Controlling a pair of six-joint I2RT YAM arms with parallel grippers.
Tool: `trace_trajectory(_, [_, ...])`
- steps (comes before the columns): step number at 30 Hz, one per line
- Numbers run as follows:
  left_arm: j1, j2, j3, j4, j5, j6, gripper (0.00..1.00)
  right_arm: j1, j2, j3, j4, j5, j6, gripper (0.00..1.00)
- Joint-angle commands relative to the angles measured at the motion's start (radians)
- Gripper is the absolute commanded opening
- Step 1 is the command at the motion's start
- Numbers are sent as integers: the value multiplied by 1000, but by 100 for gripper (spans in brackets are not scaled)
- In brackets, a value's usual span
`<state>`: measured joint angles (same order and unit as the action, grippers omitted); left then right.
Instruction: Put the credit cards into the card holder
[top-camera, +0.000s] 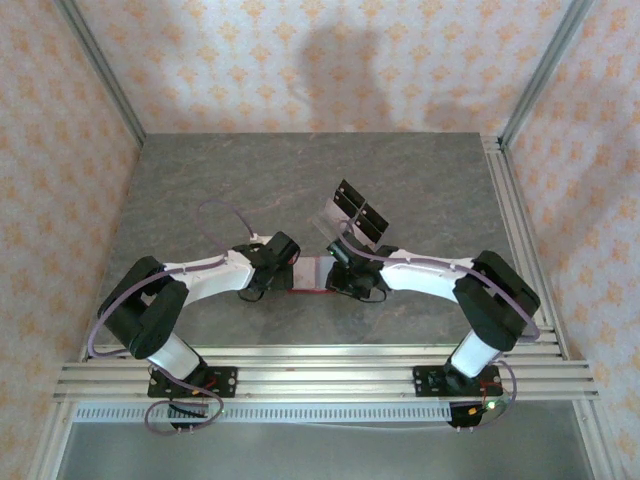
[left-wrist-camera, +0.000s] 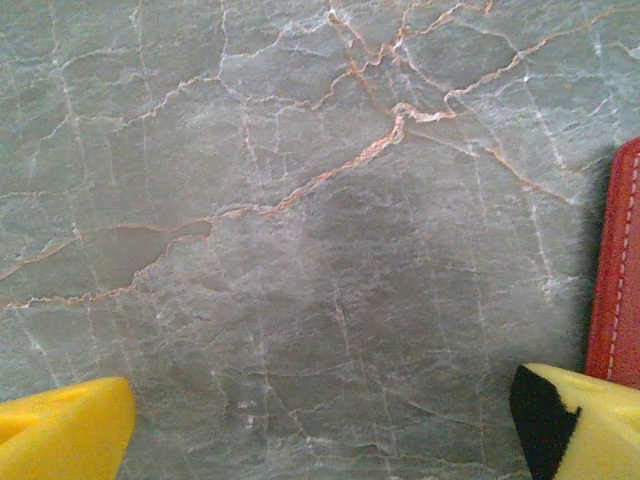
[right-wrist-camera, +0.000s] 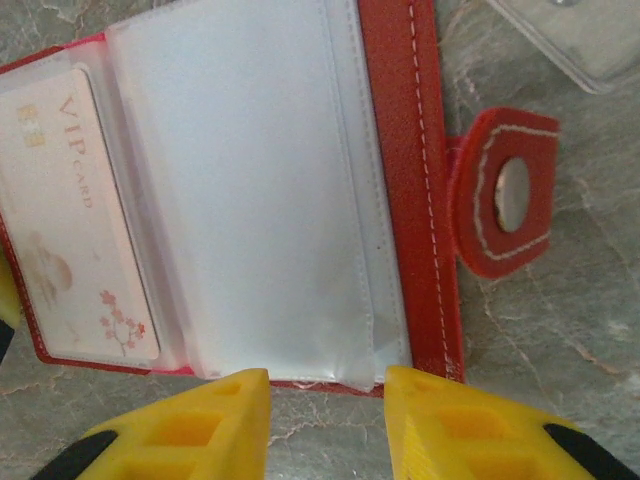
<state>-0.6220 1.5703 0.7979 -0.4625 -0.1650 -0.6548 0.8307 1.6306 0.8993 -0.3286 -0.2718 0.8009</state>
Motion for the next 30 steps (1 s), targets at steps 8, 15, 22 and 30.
trace_trajectory(8, [-6,-21,8,-46,-37,-11,98,-16,22,33,9,29,-21,30])
trace_trajectory(15, [-6,-19,7,-44,-35,-12,98,-25,36,35,19,16,-25,19])
trace_trajectory(22, [-5,-23,12,-50,-46,-12,98,-28,29,38,20,3,-29,0])
trace_trajectory(30, [37,-66,51,-129,-136,-38,100,-28,-17,85,2,-31,-57,0])
